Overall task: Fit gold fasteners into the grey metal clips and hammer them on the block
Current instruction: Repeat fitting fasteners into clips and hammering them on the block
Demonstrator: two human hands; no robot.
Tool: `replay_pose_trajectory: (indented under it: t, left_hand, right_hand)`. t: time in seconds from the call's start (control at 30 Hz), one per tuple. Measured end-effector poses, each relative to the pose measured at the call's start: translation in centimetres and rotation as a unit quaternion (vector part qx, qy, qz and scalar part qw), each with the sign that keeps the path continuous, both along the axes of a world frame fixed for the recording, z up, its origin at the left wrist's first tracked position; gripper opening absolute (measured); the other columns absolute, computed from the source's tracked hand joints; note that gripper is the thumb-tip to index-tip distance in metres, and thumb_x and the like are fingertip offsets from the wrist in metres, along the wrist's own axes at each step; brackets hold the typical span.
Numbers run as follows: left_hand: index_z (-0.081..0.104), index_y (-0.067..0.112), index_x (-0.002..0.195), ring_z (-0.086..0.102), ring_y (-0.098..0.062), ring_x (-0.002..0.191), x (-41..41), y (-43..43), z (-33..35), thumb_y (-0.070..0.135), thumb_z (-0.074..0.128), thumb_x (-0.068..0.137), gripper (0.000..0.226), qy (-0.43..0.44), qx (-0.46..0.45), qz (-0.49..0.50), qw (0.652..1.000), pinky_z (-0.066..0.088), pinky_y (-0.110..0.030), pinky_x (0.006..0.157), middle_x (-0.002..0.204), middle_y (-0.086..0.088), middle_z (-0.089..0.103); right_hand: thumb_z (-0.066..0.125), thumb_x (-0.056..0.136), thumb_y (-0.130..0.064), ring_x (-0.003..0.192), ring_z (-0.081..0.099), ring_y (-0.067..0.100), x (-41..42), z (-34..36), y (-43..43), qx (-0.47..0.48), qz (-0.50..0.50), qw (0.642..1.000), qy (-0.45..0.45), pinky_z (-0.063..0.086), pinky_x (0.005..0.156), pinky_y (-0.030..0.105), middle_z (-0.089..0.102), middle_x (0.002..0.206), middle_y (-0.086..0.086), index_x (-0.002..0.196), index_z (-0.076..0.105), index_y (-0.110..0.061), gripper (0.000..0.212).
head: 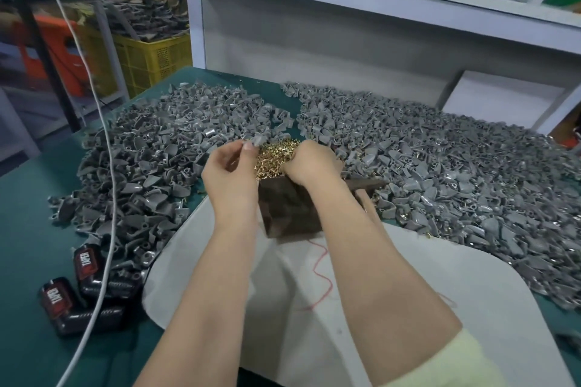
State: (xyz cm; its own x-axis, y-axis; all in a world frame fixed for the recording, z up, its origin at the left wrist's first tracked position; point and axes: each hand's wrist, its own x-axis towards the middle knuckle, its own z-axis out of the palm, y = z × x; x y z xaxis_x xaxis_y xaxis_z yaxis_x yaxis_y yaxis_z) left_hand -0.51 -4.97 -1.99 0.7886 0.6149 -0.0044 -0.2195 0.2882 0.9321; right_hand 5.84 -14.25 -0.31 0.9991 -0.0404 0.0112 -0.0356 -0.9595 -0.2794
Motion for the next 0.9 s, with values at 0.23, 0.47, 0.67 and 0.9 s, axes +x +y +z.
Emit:
replay_pose_trajectory:
  t: [0.23, 0.47, 0.67, 0.9]
  left_hand:
    - [0.061, 0.019, 0.086, 0.063, -0.022, 0.102, 0.2, 0.0, -0.2, 0.007, 0.062, 0.088, 0.012, -0.008, -0.088, -0.006, 0.996, 0.048, -0.028, 0.093, 0.098, -0.006, 0.065]
    - [0.062, 0.020, 0.084, 0.063, -0.021, 0.101, 0.0, -0.2, 0.1, 0.005, 0.063, 0.087, 0.015, 0.002, -0.072, -0.001, 0.997, 0.049, -0.032, 0.096, 0.100, -0.008, 0.066]
    - [0.062, 0.020, 0.082, 0.060, -0.015, 0.087, -0.2, -0.4, 0.2, 0.004, 0.062, 0.088, 0.017, -0.009, -0.005, -0.020, 1.000, 0.049, -0.032, 0.090, 0.090, -0.004, 0.065]
    - [0.061, 0.024, 0.085, 0.062, -0.010, 0.087, -1.0, -1.9, 0.2, 0.012, 0.063, 0.088, 0.012, -0.004, 0.323, -0.137, 0.936, 0.045, -0.024, 0.083, 0.085, 0.011, 0.065]
  right_hand:
    - [0.055, 0.081, -0.011, 0.105, 0.057, 0.031, 2.5, -0.2, 2.5, -0.038, 0.003, 0.995, 0.094, 0.045, 0.093, 0.044, 0.057, 0.120, 0.013, 0.115, 0.058, -0.007, 0.034]
    - [0.052, 0.085, -0.007, 0.105, 0.056, 0.032, 3.7, -0.9, 2.6, -0.070, 0.045, 0.990, 0.109, 0.046, 0.088, 0.040, 0.056, 0.121, 0.017, 0.115, 0.058, -0.001, 0.031]
    - [0.060, 0.087, -0.016, 0.064, 0.052, 0.018, 2.8, -0.3, 1.0, 0.123, 0.030, 0.992, -0.012, 0.038, 0.066, 0.026, 0.055, 0.074, 0.005, 0.075, 0.060, -0.007, 0.015]
    - [0.064, 0.085, -0.003, 0.078, 0.064, 0.015, -2.5, 3.4, -5.6, 0.395, 0.020, 0.917, -0.051, 0.055, 0.080, 0.030, 0.070, 0.084, 0.002, 0.080, 0.067, -0.020, 0.018]
